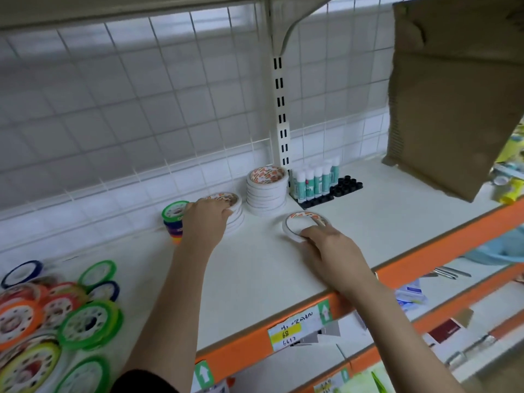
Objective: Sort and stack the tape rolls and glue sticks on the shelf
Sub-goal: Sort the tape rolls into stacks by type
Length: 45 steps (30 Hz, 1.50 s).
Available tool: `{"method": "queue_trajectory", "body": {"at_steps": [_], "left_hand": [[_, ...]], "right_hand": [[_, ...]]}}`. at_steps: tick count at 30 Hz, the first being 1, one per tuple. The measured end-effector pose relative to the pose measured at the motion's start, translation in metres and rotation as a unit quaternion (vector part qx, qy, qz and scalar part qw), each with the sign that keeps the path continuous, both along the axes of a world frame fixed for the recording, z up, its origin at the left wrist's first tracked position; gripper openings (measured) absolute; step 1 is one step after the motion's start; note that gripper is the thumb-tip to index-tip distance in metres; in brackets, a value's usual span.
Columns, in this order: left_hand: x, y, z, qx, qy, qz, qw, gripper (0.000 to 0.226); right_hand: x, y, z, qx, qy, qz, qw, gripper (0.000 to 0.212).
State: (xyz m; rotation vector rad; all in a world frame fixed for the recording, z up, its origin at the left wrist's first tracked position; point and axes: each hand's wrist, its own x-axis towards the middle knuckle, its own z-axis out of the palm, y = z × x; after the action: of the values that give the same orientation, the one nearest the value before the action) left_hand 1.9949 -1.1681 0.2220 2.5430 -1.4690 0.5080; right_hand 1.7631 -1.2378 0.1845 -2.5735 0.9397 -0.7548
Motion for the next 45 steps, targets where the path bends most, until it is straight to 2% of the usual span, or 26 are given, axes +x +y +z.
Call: {"method": "queue_trajectory", "body": {"at_steps": [2, 7, 9, 12, 18, 22, 25, 30, 38, 45], "left_hand": [[0.002, 0.000, -0.006, 0.010, 0.010, 0.002, 1.000, 0.029], [0.004, 0.000, -0.014, -0.062, 0.113, -0.024, 0.991, 0.036], [-0.001, 0.004, -0.014, -0.107, 0.125, -0.039, 0.986, 0.046], [-0.005, 0.017, -0.019, -0.161, 0.107, -0.042, 0.980, 0.048], [0.001, 0.057, -0.028, -0.136, 0.060, 0.081, 0.985, 0.031], [0.009, 0.082, -0.036, -0.112, 0.082, 0.155, 0.978, 0.034], [0.011, 0.091, -0.053, -0.125, 0.107, 0.174, 0.971, 0.029], [0.017, 0.087, -0.063, -0.070, 0.130, 0.238, 0.960, 0.036], [0.019, 0.084, -0.067, -0.065, 0.138, 0.259, 0.954, 0.037], [0.016, 0.083, -0.067, -0.062, 0.119, 0.266, 0.954, 0.037]], "right_hand": [[0.003, -0.002, 0.001, 0.000, -0.001, 0.012, 1.000, 0.023], [0.017, -0.006, 0.003, -0.012, -0.019, 0.043, 0.999, 0.021], [0.024, -0.007, 0.004, -0.023, -0.025, 0.062, 0.997, 0.024], [0.035, -0.007, 0.011, -0.033, -0.044, 0.100, 0.993, 0.031], [0.068, -0.009, 0.022, -0.058, -0.057, 0.162, 0.983, 0.030], [0.098, -0.013, 0.030, -0.087, -0.052, 0.198, 0.975, 0.022], [0.120, -0.017, 0.036, -0.096, -0.043, 0.217, 0.970, 0.027], [0.152, -0.024, 0.044, -0.109, 0.016, 0.215, 0.970, 0.029], [0.165, -0.025, 0.033, -0.136, 0.102, 0.225, 0.959, 0.029], [0.167, -0.023, 0.031, -0.152, 0.106, 0.222, 0.957, 0.030]]}}
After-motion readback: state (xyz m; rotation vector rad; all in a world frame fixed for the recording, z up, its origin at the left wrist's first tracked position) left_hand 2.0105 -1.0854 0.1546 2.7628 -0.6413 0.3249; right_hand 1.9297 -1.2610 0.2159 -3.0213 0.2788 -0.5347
